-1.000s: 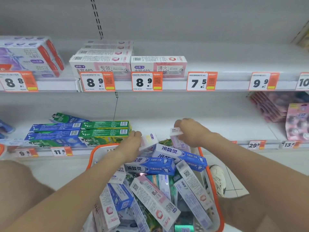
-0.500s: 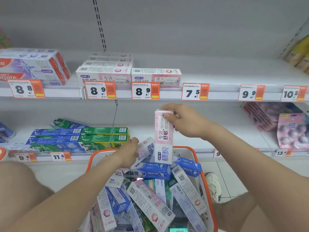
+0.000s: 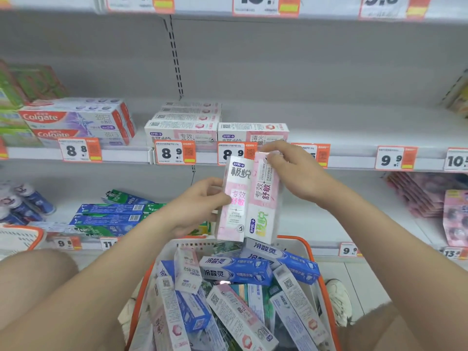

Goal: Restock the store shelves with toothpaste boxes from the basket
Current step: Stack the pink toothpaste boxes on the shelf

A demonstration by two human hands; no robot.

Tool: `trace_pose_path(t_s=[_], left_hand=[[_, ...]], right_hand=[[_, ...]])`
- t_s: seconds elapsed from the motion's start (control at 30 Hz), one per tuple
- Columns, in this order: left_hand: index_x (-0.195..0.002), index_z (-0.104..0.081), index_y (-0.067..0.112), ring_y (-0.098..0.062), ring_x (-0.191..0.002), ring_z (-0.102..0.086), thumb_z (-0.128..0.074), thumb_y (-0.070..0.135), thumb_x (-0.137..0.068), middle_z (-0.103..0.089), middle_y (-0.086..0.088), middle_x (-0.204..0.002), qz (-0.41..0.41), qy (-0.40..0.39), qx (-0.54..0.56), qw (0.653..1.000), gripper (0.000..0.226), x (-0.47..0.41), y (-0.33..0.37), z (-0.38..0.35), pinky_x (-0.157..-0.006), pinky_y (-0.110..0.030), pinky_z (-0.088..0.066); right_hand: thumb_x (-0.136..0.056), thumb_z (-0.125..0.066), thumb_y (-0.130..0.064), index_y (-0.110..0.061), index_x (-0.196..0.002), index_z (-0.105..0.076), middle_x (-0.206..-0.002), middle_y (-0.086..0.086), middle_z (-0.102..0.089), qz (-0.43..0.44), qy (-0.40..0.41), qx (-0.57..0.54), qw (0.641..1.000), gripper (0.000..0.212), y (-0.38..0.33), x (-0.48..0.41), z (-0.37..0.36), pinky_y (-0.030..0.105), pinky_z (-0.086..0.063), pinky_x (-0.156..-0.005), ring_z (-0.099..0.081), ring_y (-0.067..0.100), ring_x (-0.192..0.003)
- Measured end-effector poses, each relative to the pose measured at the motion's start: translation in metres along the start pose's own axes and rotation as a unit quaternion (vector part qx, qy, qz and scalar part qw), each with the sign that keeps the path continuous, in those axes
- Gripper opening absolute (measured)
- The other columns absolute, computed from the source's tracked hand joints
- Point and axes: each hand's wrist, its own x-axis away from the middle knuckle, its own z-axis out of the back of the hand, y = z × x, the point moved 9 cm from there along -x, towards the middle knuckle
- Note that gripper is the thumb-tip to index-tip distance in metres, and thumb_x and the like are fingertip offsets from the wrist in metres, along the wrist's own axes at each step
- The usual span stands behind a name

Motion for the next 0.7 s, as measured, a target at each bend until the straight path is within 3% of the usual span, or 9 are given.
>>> trace_pose_path(t_s=[0.07, 0.2, 0.3, 0.4, 0.47, 0.53, 0.63, 0.7], left_hand=[[-0.132, -0.061, 0.01, -0.037, -0.116, -0.07, -0.061, 0.003, -0.102, -0.072, -0.019, -0.125, -0.013, -0.006, 0.008, 1.0, 0.031, 0.007, 0.014, 0.005, -0.104, -0.06, -0.053], [-0.138, -0.06, 0.012, -0.044, -0.121, -0.066, -0.06, 0.001, -0.102, -0.074, -0.018, -0.124, -0.04, -0.023, 0.013, 0.999, 0.037, 0.018, 0.033, 0.014, -0.108, -0.059, -0.05], [-0.133, -0.062, 0.012, -0.041, -0.116, -0.069, -0.063, 0.002, -0.101, -0.076, -0.016, -0.12, -0.048, -0.006, 0.029, 0.998, 0.034, 0.021, 0.041, 0.019, -0.105, -0.057, -0.053], [-0.127, -0.061, 0.007, -0.029, -0.096, -0.074, -0.063, 0.007, -0.1, -0.077, -0.017, -0.114, -0.039, 0.058, 0.073, 0.995, 0.027, 0.02, 0.043, 0.027, -0.092, -0.049, -0.059], [-0.124, -0.063, 0.003, -0.025, -0.088, -0.074, -0.061, 0.012, -0.1, -0.078, -0.017, -0.107, -0.026, 0.121, 0.117, 0.985, 0.025, 0.02, 0.041, 0.036, -0.082, -0.044, -0.062], [-0.116, -0.068, 0.005, -0.025, -0.088, -0.076, -0.059, 0.015, -0.098, -0.08, -0.016, -0.101, -0.017, 0.165, 0.161, 0.973, 0.023, 0.021, 0.038, 0.045, -0.079, -0.041, -0.064], [-0.113, -0.068, 0.009, -0.027, -0.099, -0.077, -0.058, 0.017, -0.099, -0.08, -0.015, -0.101, -0.017, 0.194, 0.207, 0.959, 0.019, 0.024, 0.039, 0.051, -0.08, -0.041, -0.064], [-0.115, -0.069, 0.01, -0.029, -0.105, -0.076, -0.06, 0.02, -0.101, -0.079, -0.017, -0.107, -0.03, 0.177, 0.234, 0.956, 0.02, 0.025, 0.046, 0.048, -0.081, -0.041, -0.063]], right_hand=[[-0.105, -0.042, -0.024, -0.034, -0.123, -0.069, -0.118, -0.014, -0.071, 0.01, 0.011, -0.02, 1.0, 0.034, -0.004, 0.0, 0.001, 0.037, -0.05, -0.102, -0.063, 0.008, -0.11], [-0.096, -0.04, -0.021, -0.031, -0.102, -0.077, -0.103, -0.017, -0.075, 0.026, 0.051, -0.065, 0.996, 0.04, -0.013, 0.002, 0.007, 0.036, -0.053, -0.091, -0.068, 0.01, -0.101], [-0.09, -0.039, -0.027, -0.023, -0.098, -0.077, -0.094, -0.01, -0.076, 0.029, 0.083, -0.121, 0.989, 0.039, -0.015, -0.001, 0.014, 0.033, -0.052, -0.071, -0.069, 0.015, -0.085], [-0.104, -0.043, -0.019, -0.003, -0.102, -0.069, -0.076, 0.009, -0.066, -0.007, 0.112, -0.218, 0.97, 0.031, -0.002, -0.007, 0.02, 0.029, -0.042, -0.052, -0.054, 0.02, -0.06], [-0.108, -0.05, -0.029, -0.002, -0.11, -0.069, -0.084, 0.02, -0.07, -0.043, 0.137, -0.297, 0.944, 0.033, 0.01, -0.009, 0.023, 0.03, -0.047, -0.053, -0.057, 0.022, -0.065], [-0.106, -0.059, -0.039, -0.003, -0.117, -0.069, -0.103, 0.019, -0.076, -0.084, 0.149, -0.384, 0.907, 0.039, 0.021, -0.01, 0.021, 0.033, -0.055, -0.059, -0.067, 0.023, -0.078], [-0.1, -0.069, -0.034, -0.002, -0.129, -0.064, -0.114, 0.012, -0.078, -0.125, 0.121, -0.509, 0.843, 0.044, 0.024, -0.01, 0.006, 0.034, -0.062, -0.071, -0.076, 0.023, -0.093], [-0.099, -0.071, -0.025, -0.001, -0.132, -0.063, -0.12, 0.015, -0.076, -0.136, 0.076, -0.549, 0.821, 0.042, 0.019, -0.011, -0.008, 0.037, -0.063, -0.075, -0.076, 0.027, -0.103]])
